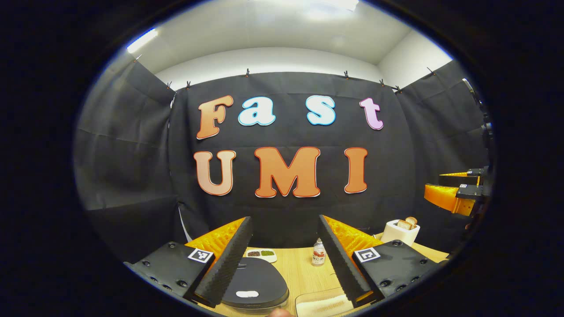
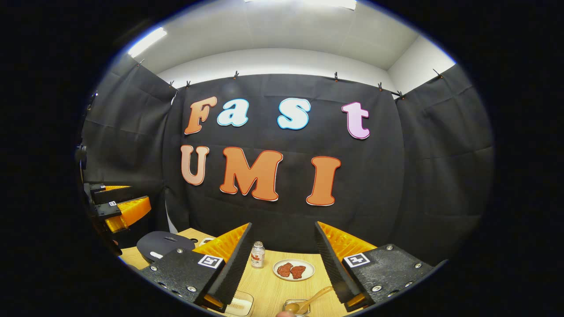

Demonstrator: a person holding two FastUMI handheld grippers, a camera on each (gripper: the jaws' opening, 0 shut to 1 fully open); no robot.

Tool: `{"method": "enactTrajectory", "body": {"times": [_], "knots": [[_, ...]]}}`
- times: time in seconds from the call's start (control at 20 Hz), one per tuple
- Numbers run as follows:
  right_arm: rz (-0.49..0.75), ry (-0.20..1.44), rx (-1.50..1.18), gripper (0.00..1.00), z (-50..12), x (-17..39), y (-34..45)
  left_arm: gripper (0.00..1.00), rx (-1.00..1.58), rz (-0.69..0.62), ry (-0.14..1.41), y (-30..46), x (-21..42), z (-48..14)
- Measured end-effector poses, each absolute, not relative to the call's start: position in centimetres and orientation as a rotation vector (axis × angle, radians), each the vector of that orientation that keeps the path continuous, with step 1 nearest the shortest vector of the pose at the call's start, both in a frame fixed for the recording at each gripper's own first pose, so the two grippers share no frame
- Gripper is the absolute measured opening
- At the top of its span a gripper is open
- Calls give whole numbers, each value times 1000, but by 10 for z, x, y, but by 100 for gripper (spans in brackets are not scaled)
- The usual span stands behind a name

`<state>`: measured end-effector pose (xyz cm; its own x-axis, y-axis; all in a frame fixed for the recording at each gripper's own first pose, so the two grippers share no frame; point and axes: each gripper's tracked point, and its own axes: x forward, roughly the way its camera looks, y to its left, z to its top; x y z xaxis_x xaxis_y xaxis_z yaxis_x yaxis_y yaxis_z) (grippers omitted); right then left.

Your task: Close the left gripper, press the button to open the rice cooker; take a wooden spoon from the chopstick holder with the right hand, scoop a spoonful of rice and pour it into the rice cooker, then put the wooden spoon back into the chopstick holder.

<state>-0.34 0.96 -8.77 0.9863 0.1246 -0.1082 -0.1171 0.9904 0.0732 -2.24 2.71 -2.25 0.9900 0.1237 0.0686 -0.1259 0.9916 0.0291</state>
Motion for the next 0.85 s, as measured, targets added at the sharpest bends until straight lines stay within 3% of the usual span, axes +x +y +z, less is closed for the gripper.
{"method": "enactTrajectory", "body": {"times": [0.85], "knots": [[120,115,75,87,-84,-5,4,98,51,72,-105,4,-22,-3]]}}
